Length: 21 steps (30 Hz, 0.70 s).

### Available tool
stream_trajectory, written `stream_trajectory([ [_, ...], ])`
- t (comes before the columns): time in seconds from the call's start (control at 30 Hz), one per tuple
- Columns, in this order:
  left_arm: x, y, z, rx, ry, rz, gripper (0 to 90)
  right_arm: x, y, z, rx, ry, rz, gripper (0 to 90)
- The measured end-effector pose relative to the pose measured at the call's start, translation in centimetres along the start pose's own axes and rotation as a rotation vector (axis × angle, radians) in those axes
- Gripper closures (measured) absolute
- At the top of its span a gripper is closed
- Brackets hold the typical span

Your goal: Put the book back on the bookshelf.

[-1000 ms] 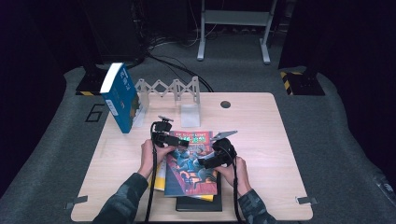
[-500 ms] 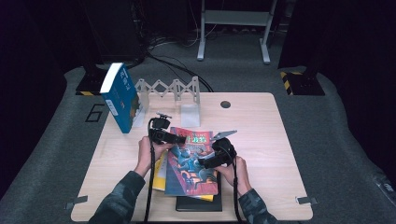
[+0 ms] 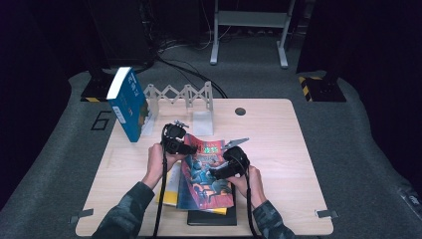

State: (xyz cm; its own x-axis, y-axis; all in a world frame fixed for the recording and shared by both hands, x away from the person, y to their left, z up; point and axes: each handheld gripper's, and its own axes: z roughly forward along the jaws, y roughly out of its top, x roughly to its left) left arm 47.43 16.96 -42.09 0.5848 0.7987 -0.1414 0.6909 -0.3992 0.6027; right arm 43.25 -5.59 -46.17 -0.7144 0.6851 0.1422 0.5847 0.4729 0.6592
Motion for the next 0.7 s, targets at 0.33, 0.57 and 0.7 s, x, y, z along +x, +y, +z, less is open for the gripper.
stream_trajectory([
  [0.33,0.3,0.1,-0.2,0.021,-0.024,0.0,50.8,0.1,0.1,0.0,0.004,-0.016,-0.016,9.4],
  [0.57,0.6,0.2,-0.2,0.042,-0.048,0.001,49.0,0.2,0.0,0.1,-0.012,-0.009,0.007,9.5],
  [0.7,0.1,0.3,-0.3,0.048,-0.027,0.017,52.8,0.0,-0.1,0.1,-0.027,-0.013,-0.01,9.6],
])
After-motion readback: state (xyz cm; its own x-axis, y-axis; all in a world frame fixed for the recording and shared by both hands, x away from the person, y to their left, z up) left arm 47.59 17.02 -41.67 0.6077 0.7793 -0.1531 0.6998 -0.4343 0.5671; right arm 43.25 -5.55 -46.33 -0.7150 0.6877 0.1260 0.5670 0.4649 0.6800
